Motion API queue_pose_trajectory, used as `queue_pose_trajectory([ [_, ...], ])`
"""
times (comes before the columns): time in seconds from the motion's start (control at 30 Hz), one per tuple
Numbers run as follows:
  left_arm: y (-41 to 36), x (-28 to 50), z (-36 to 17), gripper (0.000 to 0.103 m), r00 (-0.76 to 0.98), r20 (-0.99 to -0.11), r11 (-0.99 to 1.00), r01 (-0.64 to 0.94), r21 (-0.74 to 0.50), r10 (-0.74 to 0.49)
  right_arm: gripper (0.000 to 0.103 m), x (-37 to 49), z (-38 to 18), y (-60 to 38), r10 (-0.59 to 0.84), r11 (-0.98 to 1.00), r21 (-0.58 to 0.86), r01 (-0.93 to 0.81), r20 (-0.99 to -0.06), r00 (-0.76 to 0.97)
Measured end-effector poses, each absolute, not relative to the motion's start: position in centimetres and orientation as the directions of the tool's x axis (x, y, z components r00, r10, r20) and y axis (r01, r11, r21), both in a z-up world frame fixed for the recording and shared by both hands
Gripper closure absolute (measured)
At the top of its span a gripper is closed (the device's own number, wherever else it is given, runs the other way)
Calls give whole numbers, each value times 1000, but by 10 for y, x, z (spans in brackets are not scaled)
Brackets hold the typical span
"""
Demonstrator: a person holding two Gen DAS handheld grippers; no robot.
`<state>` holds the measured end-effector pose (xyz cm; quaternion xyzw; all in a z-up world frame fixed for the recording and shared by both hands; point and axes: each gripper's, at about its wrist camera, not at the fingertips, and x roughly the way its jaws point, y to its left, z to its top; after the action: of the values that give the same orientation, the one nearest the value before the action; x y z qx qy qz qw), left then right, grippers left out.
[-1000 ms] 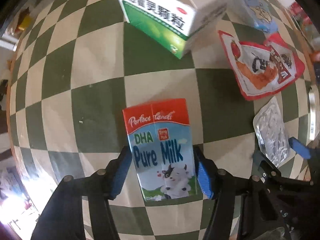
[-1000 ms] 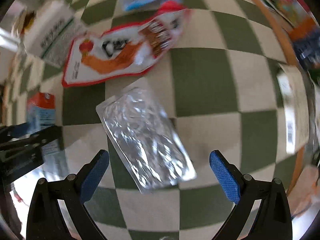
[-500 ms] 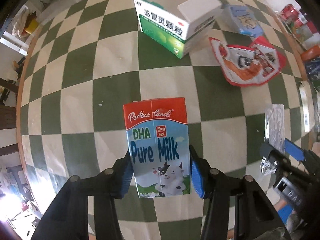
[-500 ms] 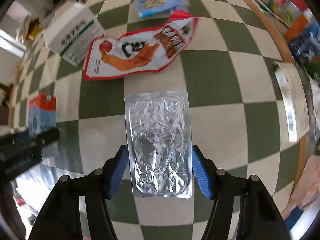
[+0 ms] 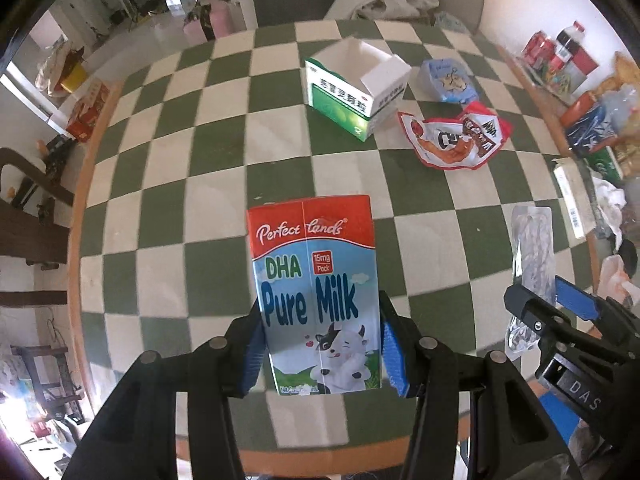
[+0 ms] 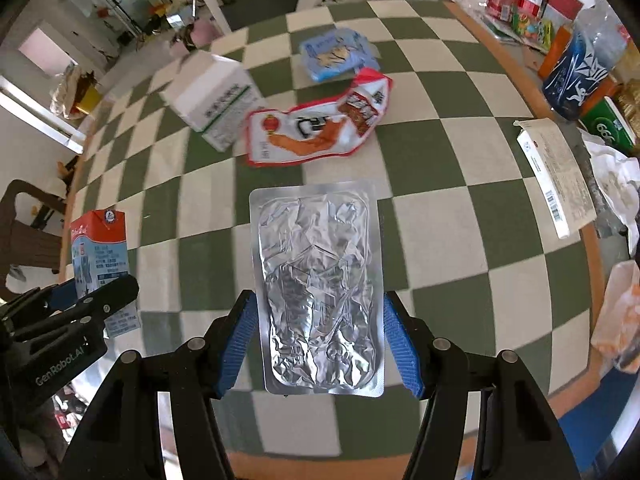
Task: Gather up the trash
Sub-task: 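Carry the milk carton and foil pack down over the white trash bin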
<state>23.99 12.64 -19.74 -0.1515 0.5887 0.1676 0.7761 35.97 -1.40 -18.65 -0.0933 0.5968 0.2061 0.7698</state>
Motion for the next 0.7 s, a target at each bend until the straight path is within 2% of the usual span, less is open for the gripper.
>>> queue_pose_trajectory([
  [0.1, 131, 220, -196, 57, 277, -957, 900, -433, -47, 83, 38, 329, -175, -1, 228, 894, 114, -434, -948, 222],
  [0.43, 141, 71, -177, 57, 356, -932, 919, -388, -76, 73, 38, 175, -147, 17, 280, 907, 146, -394, -909, 309],
  [0.57, 148, 6, -191, 57, 329, -944, 915, -391, -101, 36, 38, 101, -148, 16, 274, 918, 151, -366, -910, 312],
  [0.7, 151, -39, -218, 57, 264, -964, 899, -418, -129, -16, 38, 40, -170, 13, 267, 923, 174, -343, -933, 243],
])
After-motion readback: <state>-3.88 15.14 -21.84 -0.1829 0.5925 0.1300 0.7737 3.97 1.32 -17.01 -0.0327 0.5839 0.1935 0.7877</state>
